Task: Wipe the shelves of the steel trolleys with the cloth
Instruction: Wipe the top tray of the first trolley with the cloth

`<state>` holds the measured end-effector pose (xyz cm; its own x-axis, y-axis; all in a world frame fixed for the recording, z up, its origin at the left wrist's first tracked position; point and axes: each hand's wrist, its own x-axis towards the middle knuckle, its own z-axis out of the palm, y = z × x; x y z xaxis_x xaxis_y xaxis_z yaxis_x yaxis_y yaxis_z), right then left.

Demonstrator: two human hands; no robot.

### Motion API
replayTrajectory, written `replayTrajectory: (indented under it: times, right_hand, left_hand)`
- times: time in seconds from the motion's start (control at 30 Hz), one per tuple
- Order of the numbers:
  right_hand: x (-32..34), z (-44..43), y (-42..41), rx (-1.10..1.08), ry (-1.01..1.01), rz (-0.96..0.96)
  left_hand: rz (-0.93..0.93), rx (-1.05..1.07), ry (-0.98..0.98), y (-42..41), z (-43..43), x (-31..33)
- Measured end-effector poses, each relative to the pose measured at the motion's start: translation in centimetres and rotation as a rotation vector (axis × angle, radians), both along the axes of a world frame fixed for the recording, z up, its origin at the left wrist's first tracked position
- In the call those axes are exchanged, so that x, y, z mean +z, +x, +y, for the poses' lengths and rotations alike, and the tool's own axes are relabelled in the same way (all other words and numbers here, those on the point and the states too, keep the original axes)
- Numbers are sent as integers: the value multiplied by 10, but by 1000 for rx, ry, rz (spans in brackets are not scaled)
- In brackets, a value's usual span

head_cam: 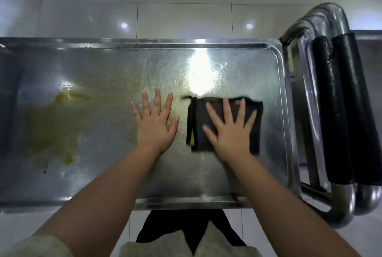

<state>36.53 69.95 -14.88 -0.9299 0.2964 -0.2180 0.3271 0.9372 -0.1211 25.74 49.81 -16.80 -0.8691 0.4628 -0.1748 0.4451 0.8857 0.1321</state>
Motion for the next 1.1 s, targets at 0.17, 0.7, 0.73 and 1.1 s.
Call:
replayTrajectory:
  times: [0.17, 0.7, 0.73, 1.1]
  right_hand:
    - [-3, 36, -159, -84, 11, -78]
    - [2, -21, 75, 146, -20, -11]
    - [1, -12, 41, 73, -1, 6]
    - [-1, 30, -172, 0, 40, -41]
  left_hand:
    - [22, -10, -20, -1, 0, 0]
    - [-25, -4, -32, -1, 3, 7]
    - [-22, -1, -23, -2, 3, 6]
    - [41, 25, -31, -22, 11, 0]
